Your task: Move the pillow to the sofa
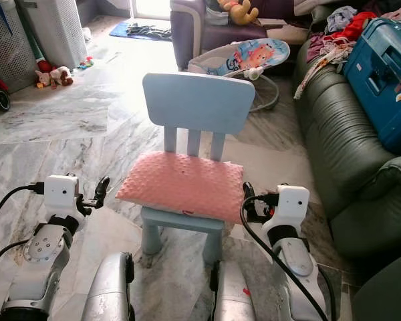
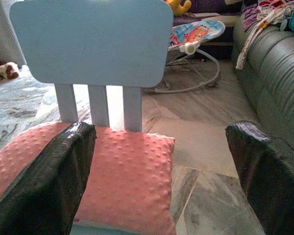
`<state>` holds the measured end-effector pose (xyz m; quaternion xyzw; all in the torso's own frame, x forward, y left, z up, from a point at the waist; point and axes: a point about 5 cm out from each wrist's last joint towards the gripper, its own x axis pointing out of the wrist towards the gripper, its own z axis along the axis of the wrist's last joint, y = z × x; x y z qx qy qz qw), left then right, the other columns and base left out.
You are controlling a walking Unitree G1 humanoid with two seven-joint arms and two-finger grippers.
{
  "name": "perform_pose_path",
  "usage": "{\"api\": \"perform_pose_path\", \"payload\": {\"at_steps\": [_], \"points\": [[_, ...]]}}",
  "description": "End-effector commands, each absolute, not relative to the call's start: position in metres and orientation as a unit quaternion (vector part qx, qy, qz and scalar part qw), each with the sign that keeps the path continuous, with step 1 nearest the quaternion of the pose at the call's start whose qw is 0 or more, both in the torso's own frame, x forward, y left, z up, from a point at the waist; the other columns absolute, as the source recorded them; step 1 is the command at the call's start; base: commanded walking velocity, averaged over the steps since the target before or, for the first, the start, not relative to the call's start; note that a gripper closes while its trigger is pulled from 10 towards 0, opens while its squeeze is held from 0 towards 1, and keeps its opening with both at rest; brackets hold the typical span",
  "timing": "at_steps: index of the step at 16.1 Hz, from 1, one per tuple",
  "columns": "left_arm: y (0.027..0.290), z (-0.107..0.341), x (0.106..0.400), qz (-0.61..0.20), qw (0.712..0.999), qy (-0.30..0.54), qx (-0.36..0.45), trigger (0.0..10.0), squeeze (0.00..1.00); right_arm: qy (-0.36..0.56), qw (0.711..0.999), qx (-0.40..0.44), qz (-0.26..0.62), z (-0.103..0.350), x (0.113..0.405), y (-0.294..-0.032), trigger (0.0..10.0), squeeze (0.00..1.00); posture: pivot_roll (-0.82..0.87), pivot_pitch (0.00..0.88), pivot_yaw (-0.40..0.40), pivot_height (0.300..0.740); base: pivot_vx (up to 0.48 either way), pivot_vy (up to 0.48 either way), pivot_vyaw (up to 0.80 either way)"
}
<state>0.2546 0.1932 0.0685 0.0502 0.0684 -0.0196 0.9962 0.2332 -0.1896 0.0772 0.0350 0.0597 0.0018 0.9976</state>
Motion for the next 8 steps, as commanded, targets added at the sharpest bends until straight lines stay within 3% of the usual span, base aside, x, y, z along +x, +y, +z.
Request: {"api": "perform_pose_path", "payload": {"at_steps": [1,8], "points": [[0.1919,0.0727,0.2557,-0.026,0.997,0.058,0.049,10.0,0.00,0.057,0.998,0.035,0.000,0.0801,0.2342,-0.1909,10.0,0.00,-0.04,0.000,-0.042,0.602,0.352,0.000,0.00],[0.1904,0.0713,0.2558,-0.029,0.997,0.060,0.048,10.0,0.00,0.058,0.998,0.035,0.001,0.0798,0.2348,-0.1906,10.0,0.00,-0.04,0.000,-0.041,0.602,0.352,0.000,0.00]]}}
